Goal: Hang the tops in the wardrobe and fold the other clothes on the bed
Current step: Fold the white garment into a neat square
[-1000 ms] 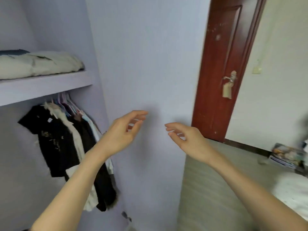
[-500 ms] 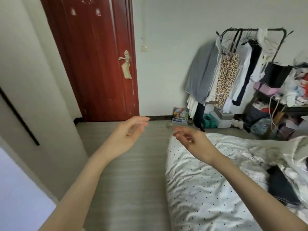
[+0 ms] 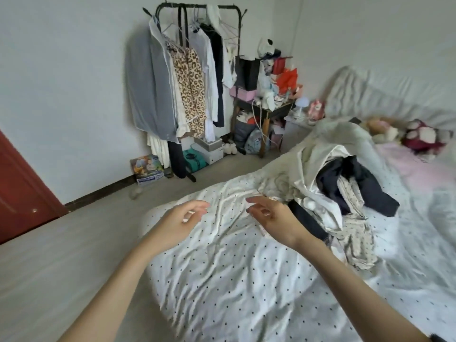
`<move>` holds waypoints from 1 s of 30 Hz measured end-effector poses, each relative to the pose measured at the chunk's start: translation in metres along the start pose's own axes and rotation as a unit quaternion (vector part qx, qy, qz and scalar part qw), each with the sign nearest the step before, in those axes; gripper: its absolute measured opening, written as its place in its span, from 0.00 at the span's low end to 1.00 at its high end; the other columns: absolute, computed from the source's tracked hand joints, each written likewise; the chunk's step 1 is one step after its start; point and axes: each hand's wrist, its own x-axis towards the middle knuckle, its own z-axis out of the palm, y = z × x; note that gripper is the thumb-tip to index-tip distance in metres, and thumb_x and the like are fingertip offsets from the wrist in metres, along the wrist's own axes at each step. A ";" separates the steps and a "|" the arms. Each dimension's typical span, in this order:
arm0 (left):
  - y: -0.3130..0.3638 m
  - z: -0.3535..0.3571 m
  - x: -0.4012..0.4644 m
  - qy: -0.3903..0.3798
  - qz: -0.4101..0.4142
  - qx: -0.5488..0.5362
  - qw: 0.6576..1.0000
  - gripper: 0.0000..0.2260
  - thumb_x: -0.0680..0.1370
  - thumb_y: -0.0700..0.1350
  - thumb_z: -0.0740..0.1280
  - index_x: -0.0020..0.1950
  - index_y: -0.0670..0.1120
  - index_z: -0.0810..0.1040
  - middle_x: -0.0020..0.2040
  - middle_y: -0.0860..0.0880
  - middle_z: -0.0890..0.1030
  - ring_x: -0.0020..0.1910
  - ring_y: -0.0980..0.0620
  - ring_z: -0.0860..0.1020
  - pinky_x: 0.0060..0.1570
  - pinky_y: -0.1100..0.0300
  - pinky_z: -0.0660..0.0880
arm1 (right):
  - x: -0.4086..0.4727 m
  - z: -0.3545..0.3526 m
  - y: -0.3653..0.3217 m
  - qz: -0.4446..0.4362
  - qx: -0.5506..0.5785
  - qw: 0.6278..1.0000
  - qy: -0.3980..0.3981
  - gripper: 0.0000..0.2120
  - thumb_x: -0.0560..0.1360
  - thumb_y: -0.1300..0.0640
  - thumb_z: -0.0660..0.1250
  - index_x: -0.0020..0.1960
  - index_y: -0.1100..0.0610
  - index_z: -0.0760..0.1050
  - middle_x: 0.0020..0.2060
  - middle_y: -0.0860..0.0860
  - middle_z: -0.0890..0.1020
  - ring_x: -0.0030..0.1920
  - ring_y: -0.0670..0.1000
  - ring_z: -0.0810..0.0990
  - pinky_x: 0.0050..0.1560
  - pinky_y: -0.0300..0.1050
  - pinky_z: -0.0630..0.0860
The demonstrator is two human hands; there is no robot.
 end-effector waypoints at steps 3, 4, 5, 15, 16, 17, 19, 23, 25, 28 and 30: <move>-0.009 0.020 0.051 -0.049 0.009 -0.016 0.999 0.12 0.81 0.44 0.59 0.54 0.62 0.73 0.53 0.60 0.79 0.54 0.62 0.77 0.61 0.59 0.71 | 0.013 -0.013 0.025 0.047 -0.009 0.998 0.026 0.14 0.79 0.58 0.62 0.64 0.55 0.73 0.51 0.51 0.81 0.52 0.50 0.80 0.57 0.43 0.74; -0.010 0.031 0.078 -0.078 0.011 -0.019 0.997 0.12 0.81 0.44 0.59 0.54 0.62 0.73 0.53 0.60 0.79 0.55 0.62 0.77 0.61 0.60 0.71 | 0.021 -0.021 0.041 0.070 -0.017 0.997 0.039 0.15 0.79 0.58 0.61 0.65 0.55 0.73 0.51 0.51 0.81 0.52 0.50 0.80 0.57 0.43 0.74; -0.010 0.038 0.092 -0.092 0.012 -0.016 0.996 0.12 0.81 0.44 0.59 0.54 0.62 0.73 0.54 0.59 0.79 0.55 0.61 0.77 0.61 0.60 0.71 | 0.025 -0.026 0.050 0.080 -0.023 0.995 0.046 0.15 0.79 0.57 0.61 0.65 0.56 0.73 0.52 0.51 0.82 0.53 0.50 0.80 0.57 0.44 0.74; 0.009 0.152 0.264 -0.210 0.037 0.010 0.977 0.11 0.82 0.45 0.57 0.62 0.52 0.74 0.58 0.59 0.76 0.57 0.64 0.73 0.47 0.81 0.66 | 0.112 -0.111 0.211 0.239 -0.136 0.950 0.149 0.13 0.78 0.55 0.60 0.61 0.54 0.76 0.51 0.55 0.82 0.53 0.57 0.80 0.52 0.48 0.75; 0.009 0.165 0.282 -0.215 0.035 0.016 0.976 0.12 0.82 0.45 0.57 0.63 0.51 0.74 0.59 0.58 0.76 0.58 0.63 0.72 0.47 0.81 0.66 | 0.125 -0.119 0.232 0.254 -0.145 0.943 0.157 0.14 0.78 0.54 0.61 0.62 0.54 0.75 0.52 0.54 0.82 0.54 0.57 0.79 0.52 0.47 0.74; 0.009 0.173 0.293 -0.218 0.035 0.023 0.975 0.12 0.82 0.45 0.57 0.64 0.50 0.74 0.60 0.58 0.76 0.59 0.63 0.73 0.47 0.80 0.66 | 0.134 -0.122 0.248 0.265 -0.155 0.939 0.157 0.14 0.78 0.54 0.61 0.63 0.54 0.74 0.53 0.53 0.82 0.54 0.56 0.79 0.52 0.47 0.74; 0.009 0.193 0.316 -0.228 0.031 0.036 0.973 0.13 0.82 0.45 0.56 0.65 0.51 0.73 0.61 0.58 0.76 0.61 0.61 0.73 0.48 0.79 0.66 | 0.153 -0.125 0.282 0.286 -0.190 0.928 0.142 0.14 0.78 0.54 0.62 0.62 0.55 0.75 0.54 0.53 0.81 0.55 0.56 0.78 0.52 0.47 0.73; -0.004 0.224 0.352 -0.246 0.014 0.046 0.968 0.13 0.82 0.45 0.56 0.64 0.52 0.73 0.59 0.57 0.76 0.60 0.61 0.73 0.49 0.81 0.65 | 0.178 -0.115 0.341 0.328 -0.250 0.901 0.136 0.13 0.78 0.53 0.62 0.57 0.59 0.76 0.53 0.55 0.79 0.56 0.57 0.77 0.55 0.50 0.70; -0.014 0.233 0.362 -0.251 0.010 0.055 0.966 0.12 0.82 0.45 0.56 0.64 0.53 0.73 0.60 0.57 0.76 0.60 0.61 0.73 0.56 0.74 0.67 | 0.182 -0.104 0.362 0.335 -0.300 0.886 0.113 0.17 0.77 0.49 0.63 0.62 0.57 0.72 0.58 0.53 0.76 0.60 0.55 0.74 0.59 0.51 0.68; -0.030 0.249 0.375 -0.267 -0.004 0.061 0.962 0.12 0.82 0.46 0.56 0.64 0.53 0.73 0.60 0.58 0.76 0.60 0.61 0.74 0.60 0.67 0.69 | 0.190 -0.094 0.387 0.341 -0.392 0.853 0.056 0.19 0.77 0.51 0.62 0.66 0.56 0.69 0.61 0.51 0.73 0.62 0.54 0.71 0.61 0.51 0.65; -0.035 0.255 0.376 -0.276 -0.014 0.060 0.959 0.13 0.82 0.46 0.56 0.64 0.52 0.74 0.59 0.58 0.76 0.59 0.61 0.74 0.59 0.68 0.69 | 0.192 -0.093 0.392 0.334 -0.420 0.842 0.055 0.12 0.76 0.59 0.61 0.58 0.57 0.75 0.55 0.51 0.77 0.57 0.54 0.74 0.58 0.51 0.65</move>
